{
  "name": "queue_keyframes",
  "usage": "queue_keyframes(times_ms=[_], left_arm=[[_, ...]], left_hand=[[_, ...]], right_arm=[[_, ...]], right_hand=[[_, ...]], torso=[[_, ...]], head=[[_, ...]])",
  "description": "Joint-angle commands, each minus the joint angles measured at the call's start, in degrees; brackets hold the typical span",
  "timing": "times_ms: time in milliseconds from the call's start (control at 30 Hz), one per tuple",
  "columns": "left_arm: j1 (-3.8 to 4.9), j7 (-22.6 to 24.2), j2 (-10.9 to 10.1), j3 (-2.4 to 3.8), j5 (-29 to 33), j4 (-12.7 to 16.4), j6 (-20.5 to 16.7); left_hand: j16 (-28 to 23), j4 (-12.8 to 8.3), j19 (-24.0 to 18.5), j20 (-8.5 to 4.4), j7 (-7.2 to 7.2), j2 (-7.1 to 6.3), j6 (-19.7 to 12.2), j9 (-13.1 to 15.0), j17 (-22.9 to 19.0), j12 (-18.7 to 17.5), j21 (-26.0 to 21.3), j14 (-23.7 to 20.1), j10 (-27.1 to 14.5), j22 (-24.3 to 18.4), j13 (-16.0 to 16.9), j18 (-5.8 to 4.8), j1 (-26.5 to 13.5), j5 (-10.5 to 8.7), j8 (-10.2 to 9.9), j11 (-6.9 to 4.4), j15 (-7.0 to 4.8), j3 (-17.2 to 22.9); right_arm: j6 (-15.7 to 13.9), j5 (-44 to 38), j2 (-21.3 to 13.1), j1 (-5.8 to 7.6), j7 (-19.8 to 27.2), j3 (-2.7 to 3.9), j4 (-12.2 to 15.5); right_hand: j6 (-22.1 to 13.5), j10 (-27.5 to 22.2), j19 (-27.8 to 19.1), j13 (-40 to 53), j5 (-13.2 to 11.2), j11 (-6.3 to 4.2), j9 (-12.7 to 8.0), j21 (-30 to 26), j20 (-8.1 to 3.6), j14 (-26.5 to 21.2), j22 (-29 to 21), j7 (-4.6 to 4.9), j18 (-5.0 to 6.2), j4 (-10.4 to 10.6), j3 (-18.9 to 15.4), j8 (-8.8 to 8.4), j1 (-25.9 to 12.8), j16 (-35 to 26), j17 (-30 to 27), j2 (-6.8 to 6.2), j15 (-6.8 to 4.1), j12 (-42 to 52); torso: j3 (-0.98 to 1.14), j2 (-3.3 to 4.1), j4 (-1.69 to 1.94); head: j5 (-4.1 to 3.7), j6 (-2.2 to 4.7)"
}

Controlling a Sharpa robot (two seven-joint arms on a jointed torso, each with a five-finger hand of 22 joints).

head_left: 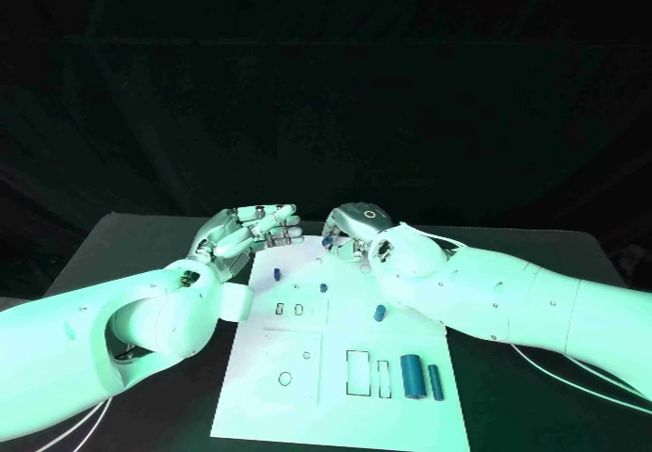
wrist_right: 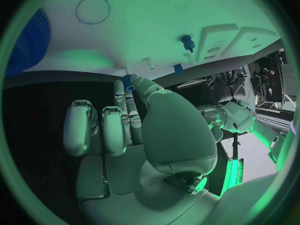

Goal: Assemble the parts on the task board

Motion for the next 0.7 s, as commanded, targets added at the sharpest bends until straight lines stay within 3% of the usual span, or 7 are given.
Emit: queue_keyframes(times_ms=[33,533,700], left_arm=[[0.14,0.4,0.2,0.05,0.1,0.2,1.1],[0.43,0.3,0.2,0.05,0.1,0.2,1.1],[0.53,0.2,0.2,0.05,0.1,0.2,1.1]], left_hand=[[-0.3,-0.1,0.0,0.12,0.59,0.11,0.0,-0.1,-0.1,-0.3,0.2,-0.1,0.0,0.0,0.0,0.58,-0.2,0.06,-0.3,0.46,0.28,-0.4],[-0.4,-0.1,0.0,0.14,0.61,0.14,0.0,-0.1,-0.1,-0.4,0.2,-0.2,0.0,-0.1,0.0,0.58,-0.2,0.05,-0.4,0.47,0.3,-0.4],[-0.4,-0.1,0.0,0.14,0.61,0.14,0.0,-0.1,-0.1,-0.4,0.2,-0.2,0.0,-0.1,0.0,0.58,-0.2,0.05,-0.4,0.47,0.3,-0.4]], right_arm=[[1.0,-0.2,0.2,-0.11,0.0,-0.01,-0.2],[2.6,-0.2,1.1,-0.45,-0.2,-0.08,-1.4],[2.7,-0.2,1.5,-0.5,-0.3,-0.09,-1.7]], right_hand=[[0.1,0.4,0.0,0.1,0.2,-0.02,0.4,0.2,-0.24,3.1,0.0,0.14,-0.88,0.2,0.3,0.11,0.0,0.4,0.0,-0.52,-0.46,-0.3],[-0.1,0.2,-0.3,0.0,-0.2,0.08,0.5,-0.1,-0.19,3.0,-0.5,0.19,-0.79,0.4,0.4,-0.08,-0.3,0.3,-0.2,-0.73,-0.38,-0.6],[-1.4,-1.3,-0.7,-0.4,-1.0,0.62,0.4,-0.6,0.09,2.9,-1.0,0.67,-0.67,0.8,0.7,-1.1,-1.0,0.1,-0.5,-1.21,0.05,-1.9]], torso=[[-0.03,-0.02,0.01],[-0.04,0.08,0.04],[-0.06,0.11,0.03]], head=[[0.22,-0.02],[0.05,0.0],[0.05,0.0]])
